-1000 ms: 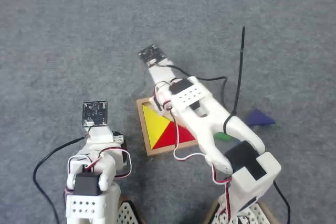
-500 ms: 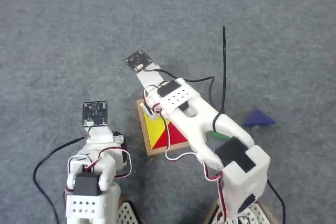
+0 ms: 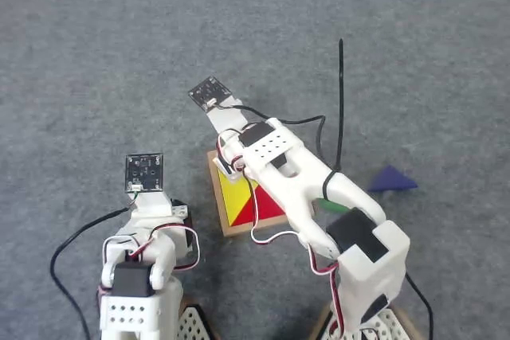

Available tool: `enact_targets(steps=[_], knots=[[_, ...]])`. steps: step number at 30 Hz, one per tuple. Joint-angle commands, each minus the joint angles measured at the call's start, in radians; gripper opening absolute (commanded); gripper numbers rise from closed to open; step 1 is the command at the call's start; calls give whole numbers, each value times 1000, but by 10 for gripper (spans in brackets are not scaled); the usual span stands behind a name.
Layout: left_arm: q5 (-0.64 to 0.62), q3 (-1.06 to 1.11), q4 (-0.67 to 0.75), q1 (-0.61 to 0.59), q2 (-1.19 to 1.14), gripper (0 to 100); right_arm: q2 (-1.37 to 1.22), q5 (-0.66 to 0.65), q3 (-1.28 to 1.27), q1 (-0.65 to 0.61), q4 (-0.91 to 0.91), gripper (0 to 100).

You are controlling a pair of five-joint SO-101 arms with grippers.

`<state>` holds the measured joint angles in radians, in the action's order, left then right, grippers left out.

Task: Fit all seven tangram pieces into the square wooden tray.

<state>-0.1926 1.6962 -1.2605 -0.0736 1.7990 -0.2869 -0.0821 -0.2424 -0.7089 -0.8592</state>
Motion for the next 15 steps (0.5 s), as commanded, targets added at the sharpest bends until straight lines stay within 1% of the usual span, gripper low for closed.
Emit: enact_targets(steps=[1, 8, 12, 15], knots=[[9, -13, -2, -6, 20, 14, 42, -49, -29, 15, -42, 101], [9, -13, -2, -6, 20, 14, 291, -43, -170, 27, 25, 104], [9, -13, -2, -6, 20, 14, 372, 66, -201, 108, 35, 106], [9, -13, -2, -6, 20, 14, 343, 66, -204, 153, 31, 106]])
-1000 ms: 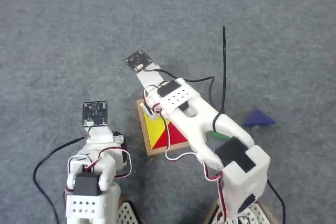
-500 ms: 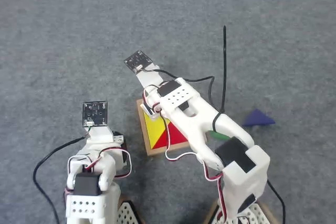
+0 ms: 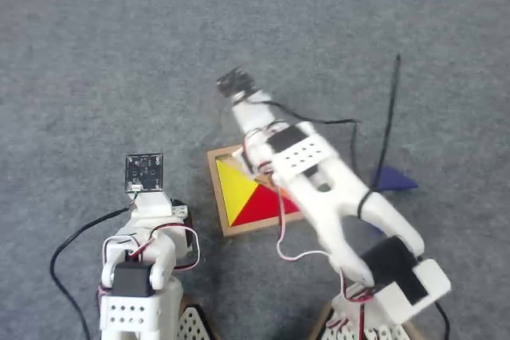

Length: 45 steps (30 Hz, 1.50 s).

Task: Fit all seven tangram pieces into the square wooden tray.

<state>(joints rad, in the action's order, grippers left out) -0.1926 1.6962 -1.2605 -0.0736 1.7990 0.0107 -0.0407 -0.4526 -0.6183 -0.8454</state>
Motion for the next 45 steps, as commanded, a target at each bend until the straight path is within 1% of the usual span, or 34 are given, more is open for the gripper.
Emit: enact_targets(steps=[1, 5, 9, 14, 26, 30, 37, 45], knots=[[9, -13, -2, -6, 20, 14, 22, 18, 9, 68, 18, 106], [9, -13, -2, -6, 20, 14, -76, -55, 43, 41, 12, 111], [9, -13, -2, -6, 20, 14, -114, -68, 52, -12, 12, 169], [9, -13, -2, -6, 20, 14, -124, -97, 52, -24, -12, 173], [9, -13, -2, -6, 20, 14, -104, -91, 80, -25, 10, 173], [9, -13, -2, -6, 20, 14, -128, -46, 130, -30, 12, 173], [9, -13, -2, -6, 20, 14, -197, -91, 64, -24, 12, 173], [9, -13, -2, -6, 20, 14, -101, -94, -26, -1, 15, 173]])
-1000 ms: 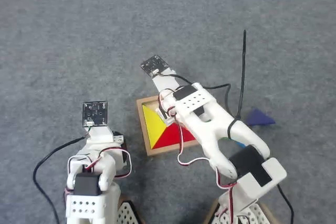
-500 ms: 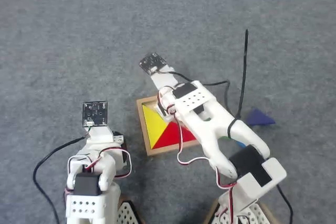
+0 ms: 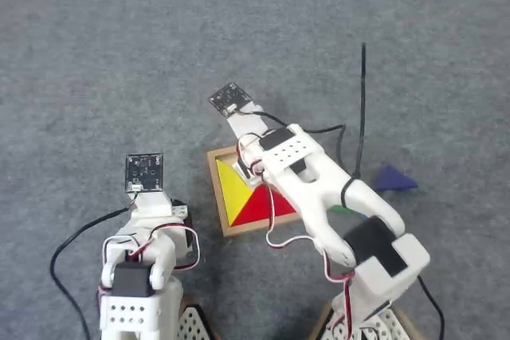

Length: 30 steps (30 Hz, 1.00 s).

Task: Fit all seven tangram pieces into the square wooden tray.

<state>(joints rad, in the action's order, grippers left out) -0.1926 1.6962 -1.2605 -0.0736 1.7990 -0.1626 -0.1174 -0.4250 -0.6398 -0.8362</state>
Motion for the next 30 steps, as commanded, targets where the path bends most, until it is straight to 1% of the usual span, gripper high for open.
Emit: enact_targets(steps=[1, 6, 13, 20, 25, 30], knots=[[9, -13, -2, -6, 20, 14, 85, -17, -77, 25, 12, 173], [9, -13, -2, -6, 20, 14, 117, -17, -118, 50, 13, 173], [9, -13, -2, -6, 20, 14, 165, -15, -117, 50, 53, 173], [9, -13, -2, -6, 20, 14, 300, -11, -129, 41, -33, 173], [9, -13, -2, -6, 20, 14, 219, -18, -163, 35, 19, 173], [9, -13, -2, -6, 20, 14, 104, -20, -97, 35, 18, 173]])
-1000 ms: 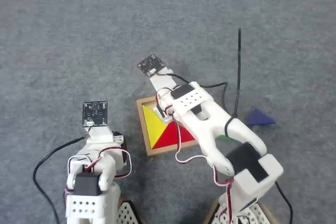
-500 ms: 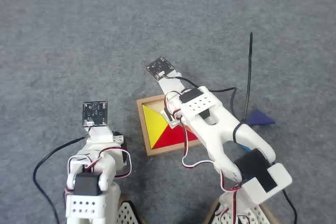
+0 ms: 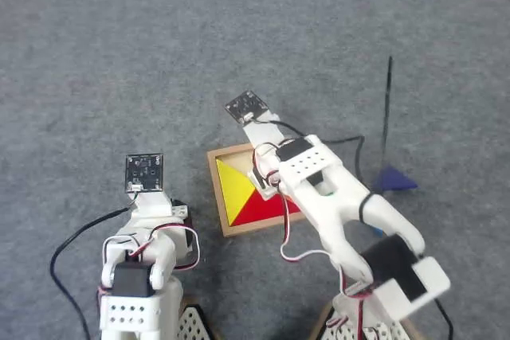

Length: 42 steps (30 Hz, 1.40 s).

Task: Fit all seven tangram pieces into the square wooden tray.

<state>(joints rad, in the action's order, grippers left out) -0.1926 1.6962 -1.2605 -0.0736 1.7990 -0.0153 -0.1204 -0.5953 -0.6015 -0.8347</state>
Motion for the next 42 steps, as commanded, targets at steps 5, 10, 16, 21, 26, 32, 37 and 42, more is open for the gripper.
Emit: enact_targets(steps=[5, 10, 16, 21, 26, 32, 37, 42], knots=[[9, -13, -2, -6, 20, 14, -148, -58, 196, -18, 13, 173], [9, -13, -2, -6, 20, 14, -232, -60, 295, -77, -13, 173], [9, -13, -2, -6, 20, 14, -239, -60, 376, -84, -13, 173], [9, -13, -2, -6, 20, 14, -200, -54, 359, -74, -33, 173], [9, -13, -2, -6, 20, 14, -58, -57, 264, -101, -18, 173], [9, -13, -2, -6, 20, 14, -110, -71, 227, -105, 24, 173], [9, -13, -2, -6, 20, 14, -228, -98, 296, -97, 15, 173], [9, -13, -2, -6, 20, 14, -280, -101, 361, -68, -15, 173]])
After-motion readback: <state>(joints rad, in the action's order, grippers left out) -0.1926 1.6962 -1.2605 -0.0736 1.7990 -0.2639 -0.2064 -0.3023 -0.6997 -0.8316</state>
